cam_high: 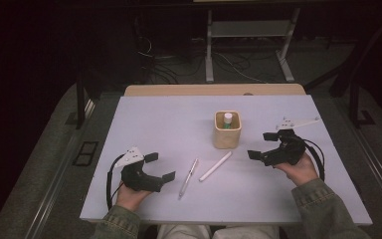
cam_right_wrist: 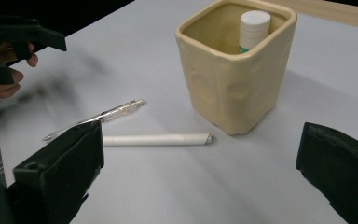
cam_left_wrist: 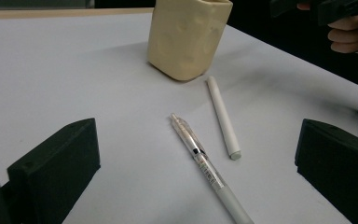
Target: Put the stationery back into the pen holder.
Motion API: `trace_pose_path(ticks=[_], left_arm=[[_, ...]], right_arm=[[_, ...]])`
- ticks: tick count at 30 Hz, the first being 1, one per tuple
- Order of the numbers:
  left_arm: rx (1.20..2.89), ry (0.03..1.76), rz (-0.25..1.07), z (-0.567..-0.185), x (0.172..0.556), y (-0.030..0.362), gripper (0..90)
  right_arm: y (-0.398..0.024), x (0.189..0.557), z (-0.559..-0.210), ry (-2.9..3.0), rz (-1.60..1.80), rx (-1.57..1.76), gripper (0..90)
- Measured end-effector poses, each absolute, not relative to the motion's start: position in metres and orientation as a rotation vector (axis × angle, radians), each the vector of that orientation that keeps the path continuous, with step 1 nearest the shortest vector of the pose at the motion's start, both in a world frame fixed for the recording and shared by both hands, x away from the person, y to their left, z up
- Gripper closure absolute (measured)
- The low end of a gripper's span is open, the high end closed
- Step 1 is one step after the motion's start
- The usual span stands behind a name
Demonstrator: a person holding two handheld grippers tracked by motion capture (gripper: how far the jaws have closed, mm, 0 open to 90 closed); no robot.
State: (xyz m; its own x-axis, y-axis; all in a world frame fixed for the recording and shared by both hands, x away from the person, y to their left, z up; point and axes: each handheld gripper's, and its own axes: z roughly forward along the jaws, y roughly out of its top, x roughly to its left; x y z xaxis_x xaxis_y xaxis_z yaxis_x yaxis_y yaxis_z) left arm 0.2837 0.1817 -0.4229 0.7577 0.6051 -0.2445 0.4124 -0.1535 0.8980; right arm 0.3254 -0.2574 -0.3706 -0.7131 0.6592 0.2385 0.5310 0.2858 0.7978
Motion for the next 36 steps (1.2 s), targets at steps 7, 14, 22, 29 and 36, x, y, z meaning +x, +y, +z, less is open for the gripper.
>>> trace_pose_path(ticks=[7, 14, 22, 29, 36], left_arm=[[1.782, 0.798, 0.204, -0.423, 0.284, 0.182, 0.0], [1.784, 0.798, 0.205, -0.423, 0.283, 0.182, 0.0], [1.794, 0.813, 0.206, -0.423, 0.283, 0.181, 0.0], [1.819, 0.83, 0.203, -0.422, 0.284, 0.181, 0.0], [1.851, 0.832, 0.2, -0.419, 0.283, 0.177, 0.0]], right_arm=[[-0.262, 0.317, -0.377, 2.417, 1.395, 1.129, 0.4], [-0.267, 0.307, -0.384, 2.423, 1.382, 1.144, 0.4], [-0.271, 0.297, -0.395, 2.441, 1.367, 1.16, 0.5], [-0.275, 0.288, -0.406, 2.44, 1.365, 1.194, 0.5], [-0.28, 0.284, -0.41, 2.441, 1.362, 1.217, 0.5]])
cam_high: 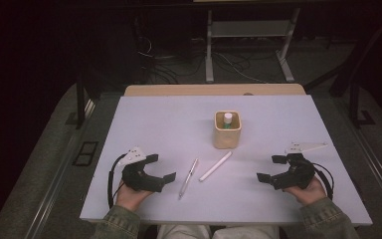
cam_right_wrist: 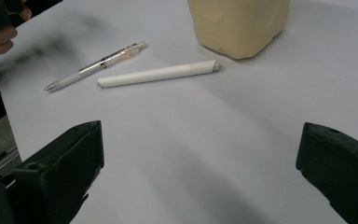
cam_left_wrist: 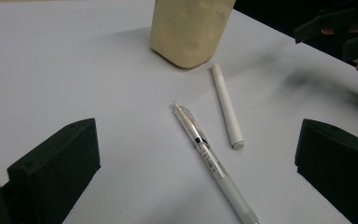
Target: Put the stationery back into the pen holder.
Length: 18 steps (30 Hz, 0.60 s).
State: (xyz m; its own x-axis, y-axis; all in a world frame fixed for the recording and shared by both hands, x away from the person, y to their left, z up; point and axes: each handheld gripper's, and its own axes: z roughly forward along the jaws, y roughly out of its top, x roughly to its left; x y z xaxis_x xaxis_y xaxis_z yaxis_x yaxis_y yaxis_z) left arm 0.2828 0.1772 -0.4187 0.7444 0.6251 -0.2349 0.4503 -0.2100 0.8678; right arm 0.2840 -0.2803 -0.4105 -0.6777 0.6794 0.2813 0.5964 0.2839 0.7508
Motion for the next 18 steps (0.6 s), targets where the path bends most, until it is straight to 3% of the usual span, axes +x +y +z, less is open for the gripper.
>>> trace_pose_path(ticks=[18], left_arm=[[1.993, 0.858, 0.131, -0.407, 0.282, 0.153, 0.0]], right_arm=[[-0.289, 0.279, -0.411, 2.406, 1.379, 1.24, 0.5]])
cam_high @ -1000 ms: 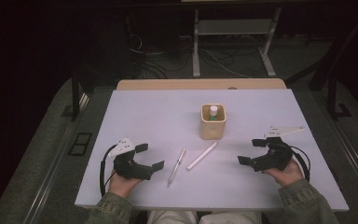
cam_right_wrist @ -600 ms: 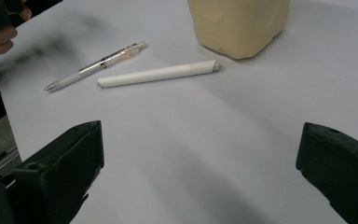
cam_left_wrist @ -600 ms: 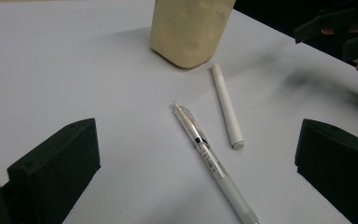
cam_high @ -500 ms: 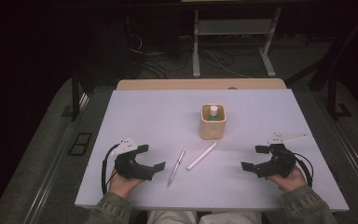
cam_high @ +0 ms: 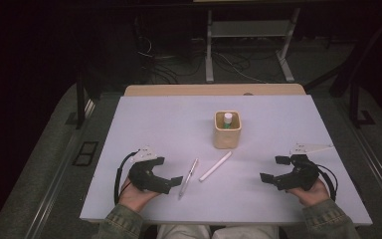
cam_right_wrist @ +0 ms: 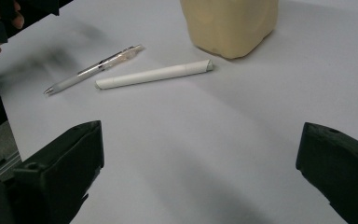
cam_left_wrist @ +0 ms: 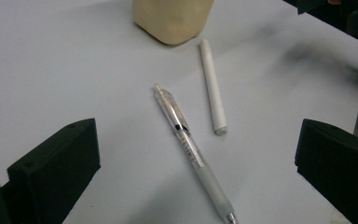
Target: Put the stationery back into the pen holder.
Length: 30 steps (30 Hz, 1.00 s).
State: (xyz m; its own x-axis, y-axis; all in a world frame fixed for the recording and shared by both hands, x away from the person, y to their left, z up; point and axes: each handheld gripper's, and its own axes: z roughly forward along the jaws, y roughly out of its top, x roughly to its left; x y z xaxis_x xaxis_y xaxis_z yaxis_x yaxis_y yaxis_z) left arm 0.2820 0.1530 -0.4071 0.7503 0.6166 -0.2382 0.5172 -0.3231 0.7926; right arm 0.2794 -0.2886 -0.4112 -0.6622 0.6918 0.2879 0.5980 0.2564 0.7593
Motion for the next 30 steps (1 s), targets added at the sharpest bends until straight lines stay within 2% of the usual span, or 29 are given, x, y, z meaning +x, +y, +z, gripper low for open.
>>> trace_pose_path(ticks=[15, 30], left_arm=[[2.088, 0.926, 0.043, -0.399, 0.293, 0.137, 0.0], [2.143, 1.038, -0.018, -0.41, 0.296, 0.123, 0.0]], right_arm=[[-0.291, 0.277, -0.41, 2.396, 1.382, 1.232, 0.5], [-0.289, 0.276, -0.41, 2.398, 1.374, 1.221, 0.5]])
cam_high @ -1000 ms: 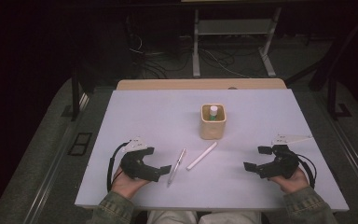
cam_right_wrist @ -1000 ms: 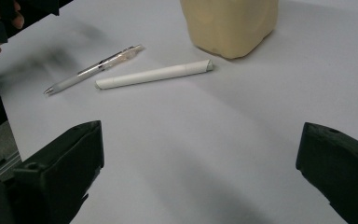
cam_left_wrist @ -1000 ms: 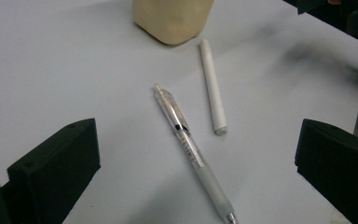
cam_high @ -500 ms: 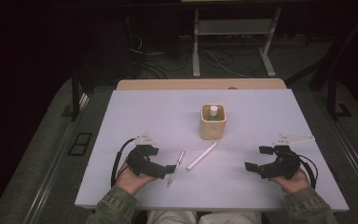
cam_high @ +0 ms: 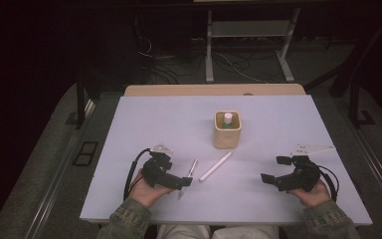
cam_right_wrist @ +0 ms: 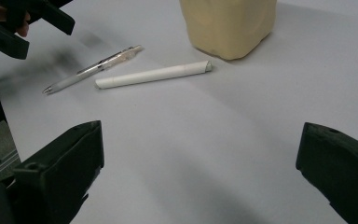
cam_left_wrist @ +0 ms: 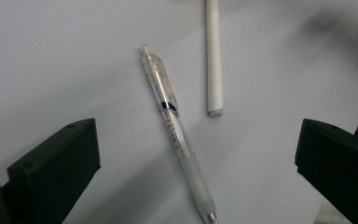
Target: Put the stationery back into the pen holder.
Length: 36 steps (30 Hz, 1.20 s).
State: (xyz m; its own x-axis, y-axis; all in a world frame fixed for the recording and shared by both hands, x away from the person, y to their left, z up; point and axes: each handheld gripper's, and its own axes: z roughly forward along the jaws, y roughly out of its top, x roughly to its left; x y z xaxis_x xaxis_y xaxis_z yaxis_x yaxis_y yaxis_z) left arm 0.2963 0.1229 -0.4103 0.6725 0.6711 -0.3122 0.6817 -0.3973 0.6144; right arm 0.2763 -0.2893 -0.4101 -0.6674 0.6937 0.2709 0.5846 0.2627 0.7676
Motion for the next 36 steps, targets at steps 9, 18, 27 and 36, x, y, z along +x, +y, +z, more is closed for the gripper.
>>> trace_pose_path(ticks=[9, 18, 27, 36], left_arm=[[2.173, 1.107, -0.053, -0.42, 0.292, 0.117, 2.4], [2.205, 1.142, -0.094, -0.423, 0.288, 0.11, 15.4], [2.221, 1.163, -0.099, -0.424, 0.287, 0.108, 36.6], [2.225, 1.189, -0.084, -0.425, 0.287, 0.106, 54.1]], right_arm=[[-0.289, 0.276, -0.41, 2.398, 1.373, 1.22, 0.5], [-0.289, 0.276, -0.41, 2.4, 1.371, 1.219, 0.5], [-0.289, 0.276, -0.41, 2.403, 1.37, 1.218, 0.5], [-0.289, 0.276, -0.41, 2.405, 1.369, 1.214, 0.5]])
